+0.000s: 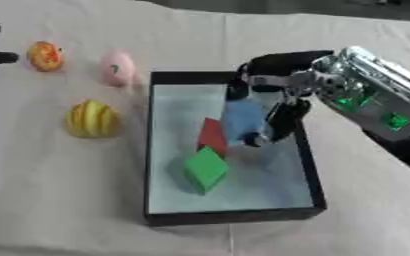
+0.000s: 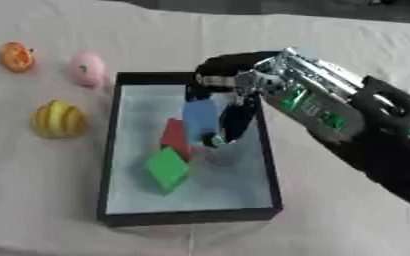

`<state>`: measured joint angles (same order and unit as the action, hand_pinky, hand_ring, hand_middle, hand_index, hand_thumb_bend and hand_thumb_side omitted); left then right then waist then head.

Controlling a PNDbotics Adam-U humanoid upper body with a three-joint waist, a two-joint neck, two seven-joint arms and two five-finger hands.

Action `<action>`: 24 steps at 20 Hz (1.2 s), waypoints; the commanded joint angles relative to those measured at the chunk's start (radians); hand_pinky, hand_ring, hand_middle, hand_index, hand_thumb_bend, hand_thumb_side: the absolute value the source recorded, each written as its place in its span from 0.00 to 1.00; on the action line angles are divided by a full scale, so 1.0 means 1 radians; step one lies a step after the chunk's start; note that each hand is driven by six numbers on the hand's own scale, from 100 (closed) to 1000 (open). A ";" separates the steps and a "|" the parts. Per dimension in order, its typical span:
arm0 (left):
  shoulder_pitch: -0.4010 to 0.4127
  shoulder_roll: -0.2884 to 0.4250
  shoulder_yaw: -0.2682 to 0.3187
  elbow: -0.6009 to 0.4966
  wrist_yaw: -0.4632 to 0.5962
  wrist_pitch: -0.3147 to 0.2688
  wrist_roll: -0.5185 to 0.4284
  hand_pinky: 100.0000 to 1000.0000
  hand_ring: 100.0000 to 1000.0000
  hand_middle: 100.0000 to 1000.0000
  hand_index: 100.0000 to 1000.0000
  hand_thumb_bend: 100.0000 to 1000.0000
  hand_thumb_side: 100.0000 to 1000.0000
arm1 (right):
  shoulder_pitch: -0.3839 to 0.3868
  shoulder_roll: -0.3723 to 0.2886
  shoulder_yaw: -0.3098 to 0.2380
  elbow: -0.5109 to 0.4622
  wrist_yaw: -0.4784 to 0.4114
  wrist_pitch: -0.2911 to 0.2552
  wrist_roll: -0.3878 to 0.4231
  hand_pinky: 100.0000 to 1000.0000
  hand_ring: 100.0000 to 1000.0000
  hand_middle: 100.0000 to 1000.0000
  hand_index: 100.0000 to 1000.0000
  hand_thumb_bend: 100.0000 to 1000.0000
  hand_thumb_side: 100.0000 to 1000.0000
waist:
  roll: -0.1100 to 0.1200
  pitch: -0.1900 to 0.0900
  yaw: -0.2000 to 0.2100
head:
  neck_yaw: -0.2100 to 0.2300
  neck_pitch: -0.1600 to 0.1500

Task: Pick up objects on the table and place them in the box.

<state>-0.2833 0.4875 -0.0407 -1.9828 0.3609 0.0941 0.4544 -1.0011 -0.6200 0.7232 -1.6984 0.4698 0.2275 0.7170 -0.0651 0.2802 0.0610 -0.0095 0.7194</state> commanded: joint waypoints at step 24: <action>-0.004 0.029 0.015 -0.017 -0.005 -0.008 0.007 0.55 0.76 0.78 0.70 0.13 0.78 | 0.295 0.100 -0.499 -0.146 -0.592 0.137 -0.840 0.79 0.77 0.76 0.84 0.16 0.15 | 0.018 -0.019 -0.025 | 0.026 -0.009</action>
<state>-0.2822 0.4875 -0.0390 -1.9828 0.3609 0.0890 0.4593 -0.6957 -0.5277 0.2593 -1.8400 -0.0760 0.3795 -0.0553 -0.0513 0.2789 0.0363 0.0132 0.7189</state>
